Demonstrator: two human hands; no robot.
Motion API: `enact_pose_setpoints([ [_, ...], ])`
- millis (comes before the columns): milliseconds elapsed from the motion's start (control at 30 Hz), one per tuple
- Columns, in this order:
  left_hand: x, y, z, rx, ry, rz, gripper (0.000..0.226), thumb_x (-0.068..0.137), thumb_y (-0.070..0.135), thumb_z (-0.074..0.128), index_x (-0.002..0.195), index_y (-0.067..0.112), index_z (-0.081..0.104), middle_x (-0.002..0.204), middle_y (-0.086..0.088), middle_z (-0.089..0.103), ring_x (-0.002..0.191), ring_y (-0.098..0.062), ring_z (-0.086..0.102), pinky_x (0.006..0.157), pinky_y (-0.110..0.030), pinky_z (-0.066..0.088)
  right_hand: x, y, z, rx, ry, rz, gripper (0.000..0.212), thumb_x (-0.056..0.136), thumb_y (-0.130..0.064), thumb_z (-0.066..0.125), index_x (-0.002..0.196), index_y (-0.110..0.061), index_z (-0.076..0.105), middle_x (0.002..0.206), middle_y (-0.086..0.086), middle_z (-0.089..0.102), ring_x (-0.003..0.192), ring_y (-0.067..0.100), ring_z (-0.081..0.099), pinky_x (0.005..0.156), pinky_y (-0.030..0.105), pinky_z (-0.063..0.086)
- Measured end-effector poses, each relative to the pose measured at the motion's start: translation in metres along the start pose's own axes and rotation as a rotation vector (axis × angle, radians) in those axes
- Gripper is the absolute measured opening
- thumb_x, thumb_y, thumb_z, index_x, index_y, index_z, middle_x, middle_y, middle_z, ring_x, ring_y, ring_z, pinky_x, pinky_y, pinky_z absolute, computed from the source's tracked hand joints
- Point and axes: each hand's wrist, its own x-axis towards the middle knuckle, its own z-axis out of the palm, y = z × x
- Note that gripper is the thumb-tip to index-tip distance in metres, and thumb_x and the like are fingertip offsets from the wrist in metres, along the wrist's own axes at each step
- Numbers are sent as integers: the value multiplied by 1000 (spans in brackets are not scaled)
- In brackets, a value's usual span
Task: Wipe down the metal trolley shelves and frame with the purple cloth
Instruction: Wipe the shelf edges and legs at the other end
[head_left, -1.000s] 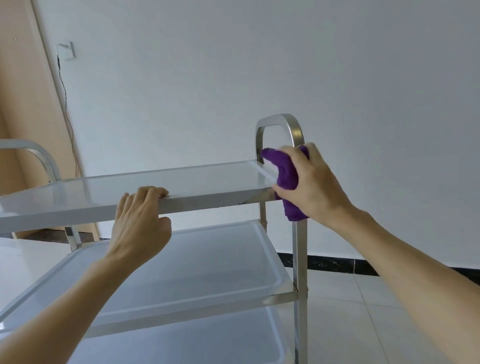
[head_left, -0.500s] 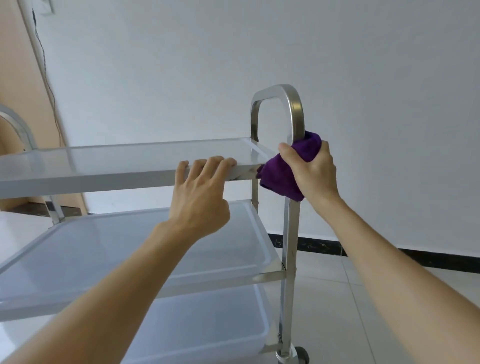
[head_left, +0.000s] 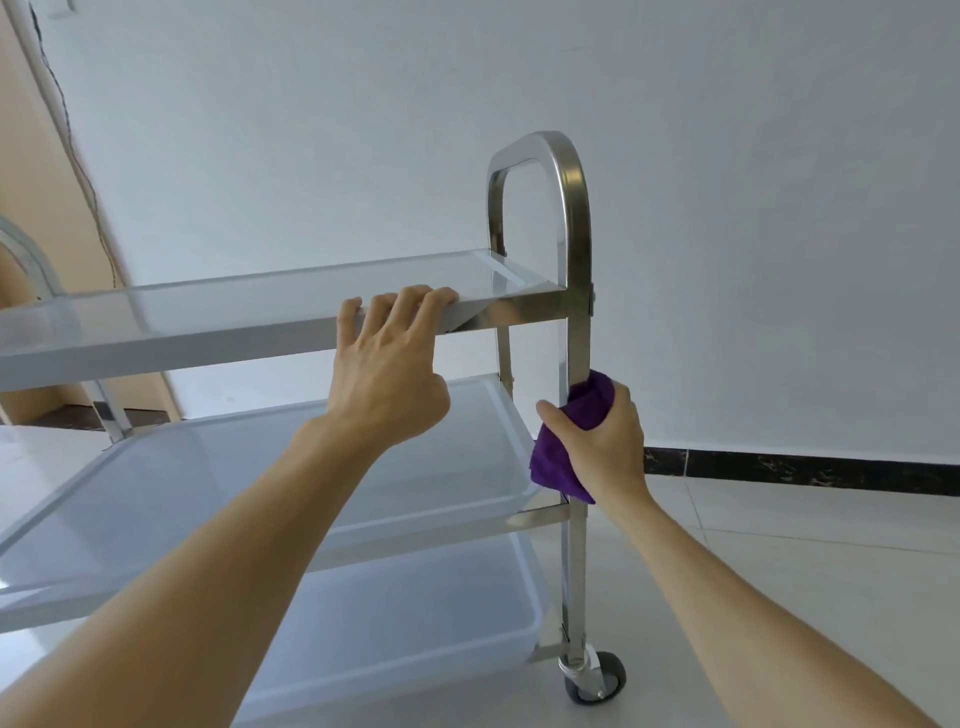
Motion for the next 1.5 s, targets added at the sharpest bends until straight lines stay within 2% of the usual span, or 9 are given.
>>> enact_pose_setpoints([
  [167, -4, 2, 5, 34, 33, 15, 84, 66, 3, 58, 142, 27, 31, 139, 5, 41, 130, -24, 35, 118, -48, 11, 36, -44, 5, 60, 88, -78, 56, 71, -51, 78, 114, -38, 46, 110, -14, 55, 107, 14, 54, 88, 34, 54],
  [333, -6, 3, 12, 4, 113, -8, 79, 66, 2, 57, 140, 24, 39, 137, 3, 47, 129, -25, 38, 118, -48, 12, 17, -11, 14, 22, 133, -99, 74, 69, -38, 84, 130, -29, 41, 122, -9, 53, 112, 14, 52, 87, 32, 57],
  [533, -11, 10, 24, -39, 191, -24, 74, 71, 2, 57, 142, 17, 40, 141, -1, 46, 135, -27, 33, 122, -46, 5, -27, 69, 13, -60, 101, 5, 59, 71, -18, 78, 119, -30, 46, 112, -12, 53, 105, 8, 54, 92, 34, 52],
  [733, -27, 9, 36, -48, 214, 76, 66, 81, 4, 55, 145, 14, 43, 154, -11, 34, 148, -33, 19, 121, -52, 10, -31, 82, 12, -114, 75, 46, 56, 69, -19, 76, 109, -39, 43, 105, -16, 53, 97, -3, 53, 75, 9, 41],
  [967, -87, -1, 95, -192, -66, 137, 51, 87, 14, 60, 137, 19, 50, 151, -2, 40, 124, -28, 51, 106, -44, 37, -26, 90, 13, -158, 113, 51, 53, 71, -25, 78, 108, -39, 43, 106, -14, 57, 95, 1, 57, 69, 10, 43],
  [1167, -127, -29, 160, -191, -253, 139, 50, 92, 31, 54, 141, 26, 44, 143, 8, 46, 127, -22, 46, 107, -39, 32, -26, 93, 19, -165, 162, 67, 48, 70, -31, 76, 105, -41, 45, 99, -19, 60, 86, -5, 60, 61, 7, 44],
  [1233, -139, -33, 176, -124, -203, 201, 54, 86, 27, 61, 138, 19, 49, 135, 2, 57, 124, -26, 52, 105, -44, 36, -25, 96, 17, -177, 167, 81, 48, 68, -34, 76, 105, -39, 47, 98, -18, 64, 85, -5, 62, 65, 12, 49],
  [1367, -143, -35, 198, -98, -27, 205, 47, 82, 19, 59, 129, 14, 54, 120, -3, 63, 115, -32, 58, 101, -49, 36, -22, 92, 13, -188, 108, 119, 59, 62, -35, 80, 113, -33, 51, 103, -9, 70, 99, 16, 69, 82, 44, 60],
  [1500, -143, -36, 199, -134, -10, 206, 38, 84, 18, 50, 122, 13, 53, 105, -2, 60, 102, -32, 56, 88, -42, 35, -25, 83, 18, -182, 90, 146, 56, 65, -24, 79, 114, -28, 52, 100, -9, 72, 96, 20, 71, 81, 49, 60],
])
